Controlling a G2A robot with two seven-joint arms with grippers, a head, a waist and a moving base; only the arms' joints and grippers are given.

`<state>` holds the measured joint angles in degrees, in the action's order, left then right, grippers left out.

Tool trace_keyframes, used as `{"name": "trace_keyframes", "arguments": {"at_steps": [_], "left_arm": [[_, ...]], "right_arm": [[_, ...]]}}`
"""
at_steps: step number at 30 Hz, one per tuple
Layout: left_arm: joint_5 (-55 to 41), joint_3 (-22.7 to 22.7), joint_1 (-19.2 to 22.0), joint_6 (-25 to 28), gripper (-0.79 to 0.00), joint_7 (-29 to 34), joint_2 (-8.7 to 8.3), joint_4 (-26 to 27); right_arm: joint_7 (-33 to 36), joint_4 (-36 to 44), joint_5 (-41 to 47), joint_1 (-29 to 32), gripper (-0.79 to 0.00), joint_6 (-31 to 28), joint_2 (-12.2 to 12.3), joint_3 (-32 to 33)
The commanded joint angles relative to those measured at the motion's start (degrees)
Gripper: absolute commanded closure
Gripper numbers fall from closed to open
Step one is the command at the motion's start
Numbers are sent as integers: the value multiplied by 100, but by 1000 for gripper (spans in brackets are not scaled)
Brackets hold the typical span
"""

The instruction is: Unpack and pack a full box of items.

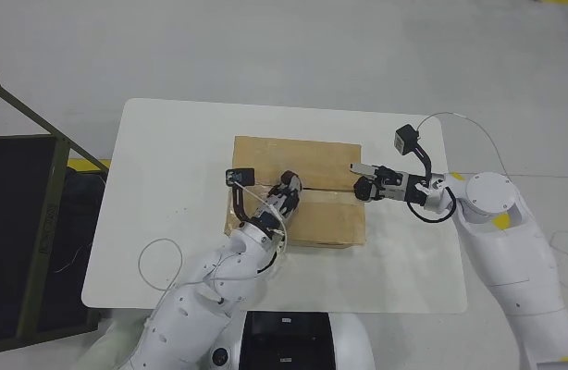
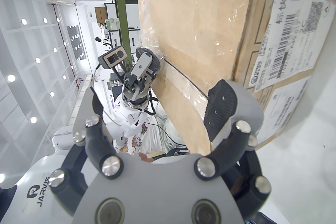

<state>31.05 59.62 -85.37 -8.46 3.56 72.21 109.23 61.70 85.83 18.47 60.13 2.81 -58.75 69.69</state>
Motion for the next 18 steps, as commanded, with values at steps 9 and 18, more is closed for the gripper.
{"name": "trace_keyframes", "arguments": {"at_steps": [9, 18], "left_arm": [[-57, 40, -49, 234, -785, -133, 33, 65], [-30, -106, 32, 554, -785, -229, 87, 45]], "right_arm": [[0, 0, 0, 0, -785, 0, 0, 0], [0, 0, 0, 0, -785, 0, 0, 0]]}}
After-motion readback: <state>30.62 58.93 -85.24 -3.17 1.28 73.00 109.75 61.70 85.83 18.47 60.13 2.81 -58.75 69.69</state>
